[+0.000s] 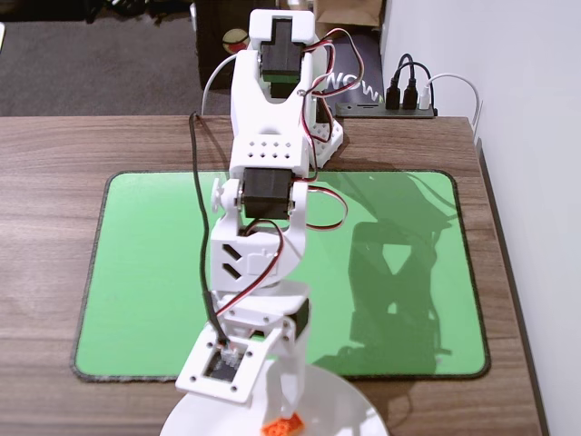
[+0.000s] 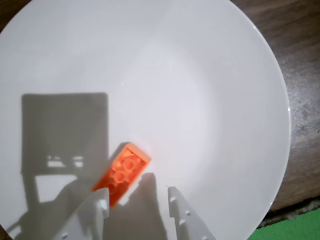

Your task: Grasp a lego block and put it on the plate.

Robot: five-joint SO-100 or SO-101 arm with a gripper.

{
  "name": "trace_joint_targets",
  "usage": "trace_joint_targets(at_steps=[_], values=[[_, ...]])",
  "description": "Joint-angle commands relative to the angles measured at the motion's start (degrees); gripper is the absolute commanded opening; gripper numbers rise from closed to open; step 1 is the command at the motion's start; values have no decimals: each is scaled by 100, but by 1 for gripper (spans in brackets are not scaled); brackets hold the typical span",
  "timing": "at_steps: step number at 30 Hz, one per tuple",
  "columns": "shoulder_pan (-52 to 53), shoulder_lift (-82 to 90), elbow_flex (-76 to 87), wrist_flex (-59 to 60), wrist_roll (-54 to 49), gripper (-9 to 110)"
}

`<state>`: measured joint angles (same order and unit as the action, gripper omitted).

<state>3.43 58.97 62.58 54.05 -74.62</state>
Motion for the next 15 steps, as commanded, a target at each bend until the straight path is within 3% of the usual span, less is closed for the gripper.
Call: trace_joint_targets(at_steps=[1, 15], values=[[9, 35, -272, -9, -9, 16], [9, 949, 334, 158, 0, 16]])
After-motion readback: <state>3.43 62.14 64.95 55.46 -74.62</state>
